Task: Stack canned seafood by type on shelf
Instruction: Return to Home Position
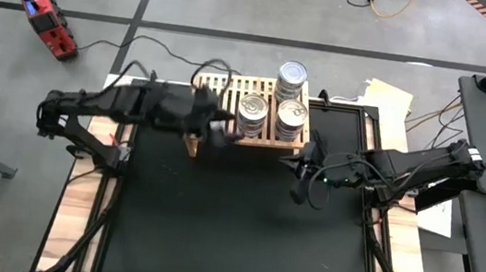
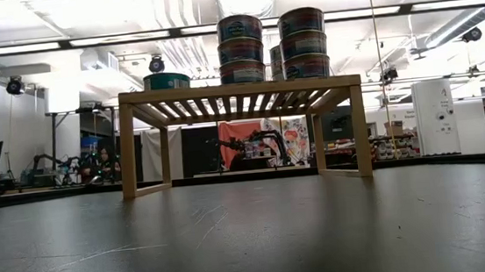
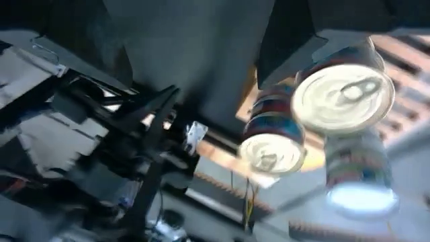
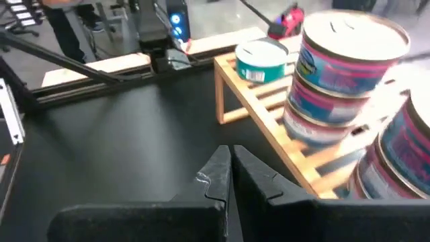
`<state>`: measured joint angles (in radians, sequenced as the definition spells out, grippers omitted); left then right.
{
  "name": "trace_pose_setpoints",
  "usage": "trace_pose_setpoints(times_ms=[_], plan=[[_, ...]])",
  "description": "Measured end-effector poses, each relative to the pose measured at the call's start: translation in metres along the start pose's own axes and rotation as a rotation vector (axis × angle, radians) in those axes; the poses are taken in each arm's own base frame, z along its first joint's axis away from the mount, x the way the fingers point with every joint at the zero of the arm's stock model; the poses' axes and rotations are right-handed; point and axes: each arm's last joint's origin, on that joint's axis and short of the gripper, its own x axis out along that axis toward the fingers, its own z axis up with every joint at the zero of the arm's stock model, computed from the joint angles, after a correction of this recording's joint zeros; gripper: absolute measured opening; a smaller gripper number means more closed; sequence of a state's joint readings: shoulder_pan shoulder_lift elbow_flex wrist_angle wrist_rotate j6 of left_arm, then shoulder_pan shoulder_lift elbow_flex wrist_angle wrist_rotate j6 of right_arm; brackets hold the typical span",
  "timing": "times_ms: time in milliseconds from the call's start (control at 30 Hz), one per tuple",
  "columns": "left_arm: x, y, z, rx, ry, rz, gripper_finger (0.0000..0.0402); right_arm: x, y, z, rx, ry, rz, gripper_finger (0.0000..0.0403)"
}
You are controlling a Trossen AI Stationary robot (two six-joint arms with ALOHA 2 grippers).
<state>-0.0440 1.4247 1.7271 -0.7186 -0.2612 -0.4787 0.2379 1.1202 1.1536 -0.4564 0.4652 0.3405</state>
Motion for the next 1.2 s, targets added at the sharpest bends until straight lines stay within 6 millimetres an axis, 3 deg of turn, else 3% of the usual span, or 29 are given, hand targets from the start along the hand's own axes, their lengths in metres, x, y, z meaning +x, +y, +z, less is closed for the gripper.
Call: trace_pose_setpoints(times_ms=[200, 367, 467, 600, 700, 900, 1200], plan=[[-0.012, -0.038, -0.019, 0.118, -0.077, 0.062, 0.0304, 0.0, -0.001, 0.001, -0.061, -0.005, -0.007, 0.0009], [-0.01, -0.057, -0.033, 0.153, -0.053, -0.005, 0.0304, -0.001, 0.004, 0.006, 0.102, -0.048, 0.038, 0.0009], [-0.004, -0.063, -0.033, 0.261, -0.115, -0.039, 0.0304, -0.003, 0.008, 0.016, -0.073, -0.121, 0.233, 0.0009], [-0.015, -0.062, -0.022, 0.337, -0.221, -0.147, 0.0304, -0.018, 0.016, 0.034, -0.347, -0.335, 0.584, 0.0009], [-0.029, -0.056, -0.02, 0.357, -0.245, -0.173, 0.0304, -0.024, 0.016, 0.036, -0.411, -0.375, 0.58, 0.0009], [-0.06, -0.03, -0.031, 0.359, -0.367, -0.23, 0.0304, -0.029, -0.007, 0.028, -0.409, -0.348, 0.51, 0.0009], [-0.086, 0.025, -0.089, 0.282, -0.51, -0.292, 0.0304, -0.059, -0.043, -0.012, -0.389, -0.381, 0.478, 0.0009]])
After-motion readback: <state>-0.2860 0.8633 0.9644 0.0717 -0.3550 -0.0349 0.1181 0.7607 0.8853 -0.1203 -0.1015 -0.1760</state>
